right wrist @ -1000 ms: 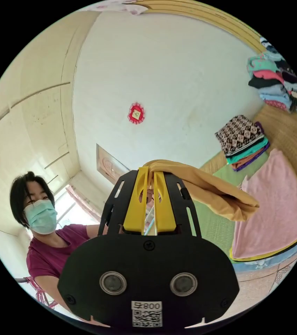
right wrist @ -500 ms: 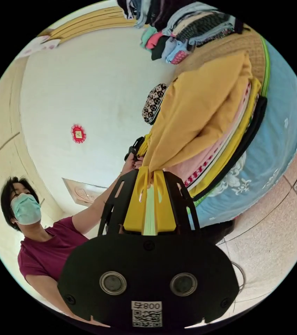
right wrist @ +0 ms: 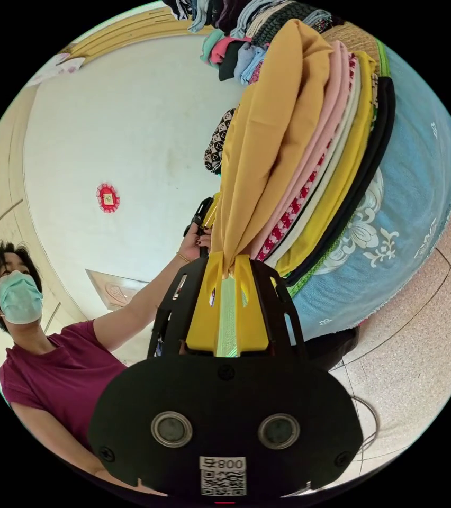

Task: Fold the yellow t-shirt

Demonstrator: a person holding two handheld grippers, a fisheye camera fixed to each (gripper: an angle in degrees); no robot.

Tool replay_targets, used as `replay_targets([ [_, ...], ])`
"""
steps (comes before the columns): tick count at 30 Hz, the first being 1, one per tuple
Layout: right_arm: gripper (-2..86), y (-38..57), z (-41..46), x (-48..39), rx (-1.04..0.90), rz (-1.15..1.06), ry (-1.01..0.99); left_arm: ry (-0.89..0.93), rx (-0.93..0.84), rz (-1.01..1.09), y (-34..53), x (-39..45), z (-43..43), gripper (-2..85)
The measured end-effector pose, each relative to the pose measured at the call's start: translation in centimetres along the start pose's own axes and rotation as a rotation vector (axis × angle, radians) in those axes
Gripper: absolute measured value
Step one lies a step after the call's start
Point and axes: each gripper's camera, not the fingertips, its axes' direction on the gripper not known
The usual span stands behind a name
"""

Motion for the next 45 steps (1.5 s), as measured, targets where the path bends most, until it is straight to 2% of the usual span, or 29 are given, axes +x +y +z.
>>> replay_targets([
  [10,0.5,1.6,-3.5,1.4,-0.015,0.001,0.049,-0.032,0.080,0.066,-2.0,3.0,0.1,3.7],
  [17,0.1,-0.8,-5.6,-2.8,0.048,-0.137,0.115,-0.002,0.235,0.159,-0.1,7.3,0.3,0.6],
  [20,0.0,-2.9,-3.5,-5.0,0.020,-0.225,0.188,0.008,0.161,0.222,-0.1,9.1,3.0,0.3],
  [23,0.0,-4.6,-0.3,-5.7,-0.036,-0.262,0.280,-0.076,0.044,0.279,-0.2,10.9,6.9,0.3],
  [28,0.0,-5.0,2.6,-4.6,-0.068,-0.234,0.372,-0.347,-0.144,0.277,-0.5,10.5,12.8,0.2],
  [33,0.0,-5.6,1.0,-5.4,0.003,-0.233,0.330,-0.292,-0.095,0.251,0.8,10.5,12.7,0.2],
  [40,0.0,-11.4,-3.5,-7.7,0.211,-0.281,0.536,-0.304,-0.115,0.318,2.3,13.0,14.3,0.2],
  [45,0.0,-15.5,-3.5,-6.0,0.215,-0.190,0.692,-0.393,-0.177,0.273,3.8,11.7,15.9,0.2],
])
